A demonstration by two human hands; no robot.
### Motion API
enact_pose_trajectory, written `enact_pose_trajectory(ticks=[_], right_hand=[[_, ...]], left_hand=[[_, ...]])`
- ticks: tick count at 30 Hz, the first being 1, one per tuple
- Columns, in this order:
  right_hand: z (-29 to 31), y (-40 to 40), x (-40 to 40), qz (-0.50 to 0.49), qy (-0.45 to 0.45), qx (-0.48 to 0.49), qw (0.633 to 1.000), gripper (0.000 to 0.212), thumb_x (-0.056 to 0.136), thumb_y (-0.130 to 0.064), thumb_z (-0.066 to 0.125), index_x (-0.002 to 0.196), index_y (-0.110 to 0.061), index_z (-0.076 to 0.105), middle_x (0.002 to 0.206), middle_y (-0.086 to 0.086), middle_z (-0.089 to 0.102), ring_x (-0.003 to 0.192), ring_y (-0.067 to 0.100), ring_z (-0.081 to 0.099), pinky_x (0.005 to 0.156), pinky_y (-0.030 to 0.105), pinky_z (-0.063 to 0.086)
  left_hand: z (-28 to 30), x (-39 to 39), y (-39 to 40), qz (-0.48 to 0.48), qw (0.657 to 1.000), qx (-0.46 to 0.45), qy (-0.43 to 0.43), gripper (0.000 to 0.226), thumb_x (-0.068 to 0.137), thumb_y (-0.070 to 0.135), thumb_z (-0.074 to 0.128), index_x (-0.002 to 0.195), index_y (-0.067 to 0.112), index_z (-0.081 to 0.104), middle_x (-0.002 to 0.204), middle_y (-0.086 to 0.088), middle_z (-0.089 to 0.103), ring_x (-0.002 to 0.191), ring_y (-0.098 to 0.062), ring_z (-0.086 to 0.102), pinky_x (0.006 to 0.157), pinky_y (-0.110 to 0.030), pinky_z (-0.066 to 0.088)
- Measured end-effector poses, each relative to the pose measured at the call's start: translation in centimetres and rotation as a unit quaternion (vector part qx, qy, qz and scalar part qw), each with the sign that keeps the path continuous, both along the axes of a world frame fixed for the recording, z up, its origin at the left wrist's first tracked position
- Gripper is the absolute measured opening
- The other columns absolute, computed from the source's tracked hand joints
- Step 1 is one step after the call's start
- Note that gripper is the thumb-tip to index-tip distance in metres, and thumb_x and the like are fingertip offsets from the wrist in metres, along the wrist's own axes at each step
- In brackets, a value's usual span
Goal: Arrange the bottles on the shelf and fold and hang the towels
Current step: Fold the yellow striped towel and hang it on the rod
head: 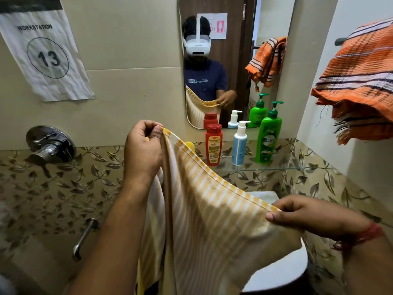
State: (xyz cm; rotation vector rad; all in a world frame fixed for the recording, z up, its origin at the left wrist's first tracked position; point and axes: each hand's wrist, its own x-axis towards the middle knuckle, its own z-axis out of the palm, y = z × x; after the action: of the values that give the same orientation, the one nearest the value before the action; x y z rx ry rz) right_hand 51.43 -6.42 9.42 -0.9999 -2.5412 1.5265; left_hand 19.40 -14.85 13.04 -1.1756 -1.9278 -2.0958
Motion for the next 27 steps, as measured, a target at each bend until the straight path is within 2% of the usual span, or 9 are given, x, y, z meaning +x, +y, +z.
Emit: enact_pose_trajectory(ticks=[2, 6, 9, 11, 13, 15, 18, 23, 27], right_hand=[[0.5, -0.1, 0.1, 0.01, 0.069, -0.032, 0.997, 0.032, 0.091, -0.041, 0.064, 0.097, -0.011, 0.073, 0.099, 0.019, 0.07, 0.092, 0.039, 0.066, 0.08, 0.053, 0.052], [1.4, -0.4, 0.4, 0.041, 0.179, -0.103, 0.978, 0.024, 0.087, -0.028, 0.073, 0.106, -0.015, 0.064, 0.092, 0.02, 0.064, 0.078, 0.038, 0.06, 0.06, 0.045, 0.053], [1.6, -0.2, 0.8, 0.034, 0.245, -0.111, 0.963, 0.044, 0.087, -0.02, 0.073, 0.127, -0.025, 0.057, 0.102, 0.041, 0.055, 0.084, 0.063, 0.053, 0.068, 0.076, 0.043], [1.5, 0.2, 1.0, 0.017, 0.279, -0.096, 0.955, 0.045, 0.082, -0.029, 0.078, 0.124, -0.02, 0.062, 0.106, 0.038, 0.057, 0.089, 0.069, 0.049, 0.071, 0.083, 0.035], [1.3, 0.6, 1.4, 0.027, 0.315, -0.066, 0.946, 0.041, 0.079, -0.038, 0.081, 0.108, -0.011, 0.071, 0.098, 0.026, 0.062, 0.086, 0.05, 0.058, 0.071, 0.061, 0.049], [1.3, 0.2, 1.3, 0.087, 0.371, -0.109, 0.918, 0.028, 0.088, -0.019, 0.071, 0.111, -0.003, 0.069, 0.099, 0.017, 0.065, 0.087, 0.026, 0.064, 0.072, 0.034, 0.055], [1.4, -0.5, 0.6, 0.191, 0.43, -0.206, 0.858, 0.046, 0.086, 0.019, 0.049, 0.13, 0.008, 0.053, 0.121, 0.022, 0.062, 0.108, 0.03, 0.065, 0.088, 0.035, 0.056], [6.1, -4.0, -1.9, 0.109, 0.377, 0.079, 0.916, 0.015, 0.085, -0.025, 0.07, 0.097, -0.015, 0.074, 0.087, 0.006, 0.072, 0.072, 0.019, 0.07, 0.061, 0.026, 0.058], [8.7, -6.1, -5.5, 0.015, 0.347, 0.405, 0.846, 0.015, 0.086, -0.043, 0.064, 0.087, -0.029, 0.07, 0.092, -0.014, 0.055, 0.084, 0.01, 0.058, 0.067, 0.017, 0.048]], left_hand=[[0.0, 0.1, 0.0, 0.009, 1.0, -0.001, 0.003, 0.013, 0.101, 0.018, 0.058, 0.089, 0.023, 0.062, 0.083, 0.014, 0.063, 0.074, 0.004, 0.058, 0.062, -0.002, 0.04], [-0.2, -0.5, 0.2, 0.03, 1.0, -0.001, -0.003, 0.012, 0.101, 0.019, 0.057, 0.091, 0.023, 0.062, 0.083, 0.015, 0.063, 0.075, 0.004, 0.058, 0.062, -0.002, 0.041], [-0.4, -1.3, 0.4, 0.051, 0.999, -0.004, -0.014, 0.01, 0.101, 0.02, 0.057, 0.092, 0.022, 0.061, 0.084, 0.015, 0.062, 0.077, 0.001, 0.058, 0.063, -0.004, 0.041], [-0.5, -1.7, 0.3, 0.062, 0.998, -0.007, -0.019, 0.008, 0.101, 0.021, 0.056, 0.095, 0.019, 0.062, 0.085, 0.015, 0.062, 0.078, 0.001, 0.058, 0.062, -0.002, 0.04], [-0.6, -1.7, 0.4, 0.054, 0.998, -0.006, -0.025, 0.009, 0.101, 0.021, 0.056, 0.094, 0.021, 0.062, 0.086, 0.015, 0.062, 0.079, 0.001, 0.058, 0.065, -0.005, 0.041], [-0.6, -1.2, 0.5, 0.015, 1.0, -0.01, -0.023, 0.016, 0.101, 0.019, 0.057, 0.088, 0.028, 0.061, 0.086, 0.014, 0.064, 0.079, 0.001, 0.06, 0.071, -0.012, 0.043], [0.0, 0.3, 0.5, -0.092, 0.995, -0.033, -0.005, 0.02, 0.102, 0.017, 0.055, 0.088, 0.029, 0.062, 0.092, 0.01, 0.068, 0.089, -0.003, 0.064, 0.083, -0.019, 0.049], [2.2, 3.7, -0.8, -0.239, 0.969, -0.067, 0.003, 0.021, 0.105, 0.033, 0.044, 0.098, 0.036, 0.064, 0.097, 0.013, 0.063, 0.091, 0.001, 0.059, 0.077, -0.015, 0.045], [3.5, 5.7, -1.5, -0.38, 0.922, -0.058, -0.056, 0.02, 0.107, 0.021, 0.044, 0.111, 0.025, 0.062, 0.098, 0.002, 0.06, 0.08, -0.003, 0.062, 0.066, -0.019, 0.05]])
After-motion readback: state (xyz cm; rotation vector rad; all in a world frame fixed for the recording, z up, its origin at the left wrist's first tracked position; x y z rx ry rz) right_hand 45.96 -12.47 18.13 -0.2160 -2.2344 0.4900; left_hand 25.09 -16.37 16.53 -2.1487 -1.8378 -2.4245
